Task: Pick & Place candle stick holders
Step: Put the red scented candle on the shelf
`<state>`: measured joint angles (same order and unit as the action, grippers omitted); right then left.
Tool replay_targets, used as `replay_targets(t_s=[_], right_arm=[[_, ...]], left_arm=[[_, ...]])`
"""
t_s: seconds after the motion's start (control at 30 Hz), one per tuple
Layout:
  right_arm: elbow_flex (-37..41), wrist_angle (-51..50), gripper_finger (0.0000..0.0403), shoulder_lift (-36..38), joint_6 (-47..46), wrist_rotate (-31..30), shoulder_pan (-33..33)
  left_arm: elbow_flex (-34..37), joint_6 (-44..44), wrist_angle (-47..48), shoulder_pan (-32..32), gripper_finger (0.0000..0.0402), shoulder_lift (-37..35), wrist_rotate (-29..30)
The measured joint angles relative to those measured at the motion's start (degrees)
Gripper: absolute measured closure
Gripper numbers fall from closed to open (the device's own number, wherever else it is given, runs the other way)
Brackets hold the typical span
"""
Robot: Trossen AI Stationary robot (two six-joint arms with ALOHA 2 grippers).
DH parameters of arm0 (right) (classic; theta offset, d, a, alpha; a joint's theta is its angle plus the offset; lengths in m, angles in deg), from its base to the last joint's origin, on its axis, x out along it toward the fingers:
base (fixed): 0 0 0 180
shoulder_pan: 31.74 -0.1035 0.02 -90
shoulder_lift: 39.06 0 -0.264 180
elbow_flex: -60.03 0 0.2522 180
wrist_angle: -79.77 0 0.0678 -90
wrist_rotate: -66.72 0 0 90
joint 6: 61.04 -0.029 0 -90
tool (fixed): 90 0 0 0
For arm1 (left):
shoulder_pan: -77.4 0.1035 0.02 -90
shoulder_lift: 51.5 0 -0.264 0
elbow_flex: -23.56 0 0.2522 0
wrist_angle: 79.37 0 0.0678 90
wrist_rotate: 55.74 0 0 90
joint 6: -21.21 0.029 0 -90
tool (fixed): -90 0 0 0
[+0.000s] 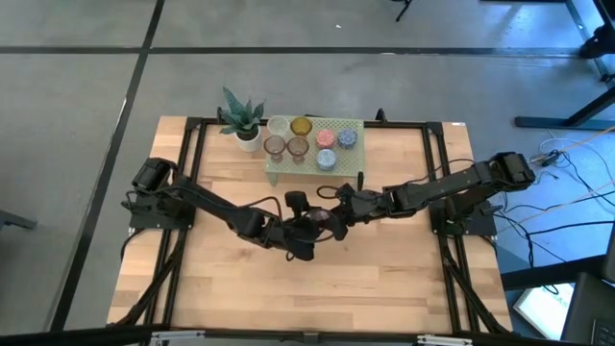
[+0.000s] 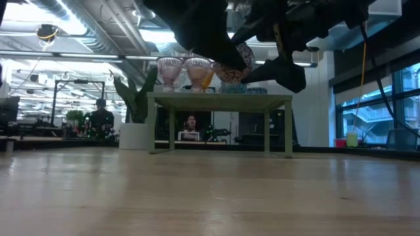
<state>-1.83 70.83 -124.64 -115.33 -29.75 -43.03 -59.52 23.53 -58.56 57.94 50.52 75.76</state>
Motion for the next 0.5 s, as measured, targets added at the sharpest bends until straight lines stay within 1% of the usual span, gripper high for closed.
replay_targets(t_s=[0.13,0.33,0.4,0.5], right_arm=[[0.0,0.4,0.0122,0.0,0.8,-1.0,0.0],[0.0,0.8,0.0191,0.0,1.3,-1.0,0.0],[0.0,1.0,0.0208,0.0,1.2,-1.0,0.1],[0.0,1.0,0.0213,0.0,1.1,-1.1,0.1]], left_arm=[[0.0,0.0,0.0,0.5,0.0109,0.0,0.1],[0.0,0.4,0.2,0.5,0.0109,0.0,0.2],[0.0,0.7,0.3,0.5,0.0109,0.0,0.8],[0.0,0.8,0.3,0.5,0.0108,0.0,1.4]])
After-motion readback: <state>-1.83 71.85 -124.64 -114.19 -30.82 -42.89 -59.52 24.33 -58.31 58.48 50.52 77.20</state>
